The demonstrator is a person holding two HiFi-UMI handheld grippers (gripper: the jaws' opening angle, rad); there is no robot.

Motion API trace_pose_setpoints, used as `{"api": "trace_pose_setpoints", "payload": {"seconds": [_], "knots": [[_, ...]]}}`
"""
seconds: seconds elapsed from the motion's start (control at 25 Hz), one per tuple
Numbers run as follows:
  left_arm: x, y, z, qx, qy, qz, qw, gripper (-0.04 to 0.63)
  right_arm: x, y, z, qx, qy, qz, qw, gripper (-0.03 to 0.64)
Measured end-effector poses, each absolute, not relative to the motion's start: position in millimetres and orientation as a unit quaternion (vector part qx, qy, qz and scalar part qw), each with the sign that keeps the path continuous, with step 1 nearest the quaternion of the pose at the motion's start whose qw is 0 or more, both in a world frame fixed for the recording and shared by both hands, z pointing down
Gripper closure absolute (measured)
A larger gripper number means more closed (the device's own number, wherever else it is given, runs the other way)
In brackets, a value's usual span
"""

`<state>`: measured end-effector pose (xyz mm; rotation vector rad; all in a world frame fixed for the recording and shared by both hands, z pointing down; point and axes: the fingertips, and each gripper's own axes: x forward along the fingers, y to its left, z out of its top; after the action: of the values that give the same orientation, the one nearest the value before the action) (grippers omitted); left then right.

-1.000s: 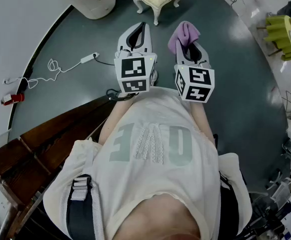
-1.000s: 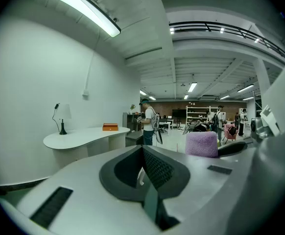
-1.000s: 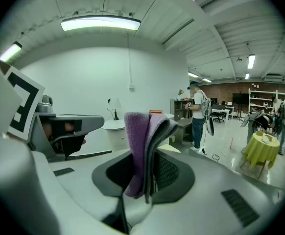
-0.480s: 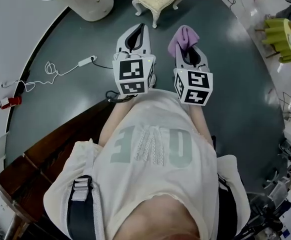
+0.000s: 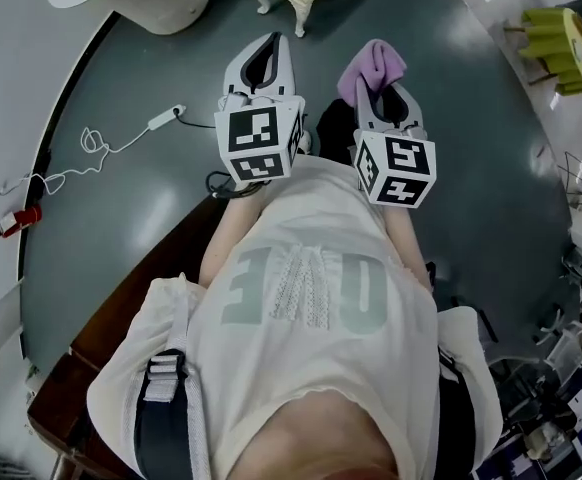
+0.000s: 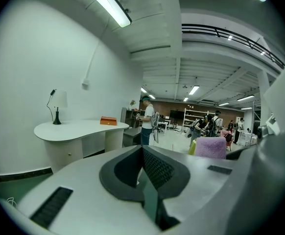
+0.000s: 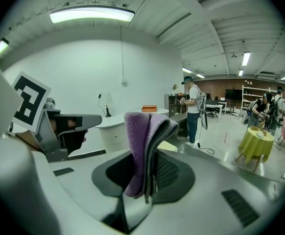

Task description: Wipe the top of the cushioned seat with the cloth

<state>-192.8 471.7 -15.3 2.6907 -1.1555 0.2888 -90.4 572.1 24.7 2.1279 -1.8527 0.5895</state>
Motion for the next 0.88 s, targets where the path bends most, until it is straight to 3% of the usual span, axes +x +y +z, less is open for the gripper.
{"api": "trace_pose_setpoints", "payload": {"seconds": [0.52,0.88], "knots": [[-148,363,-33,0.900,-0.424,0.094,0.051,0.589,-25,450,25,0.730,-0.651,0.187,0.088,0.525],[-69,252,-24,0.893,-0.436,0.101,0.050,0.589,58,336,36,0.718,-0.660,0.191,0.116,0.525]]}}
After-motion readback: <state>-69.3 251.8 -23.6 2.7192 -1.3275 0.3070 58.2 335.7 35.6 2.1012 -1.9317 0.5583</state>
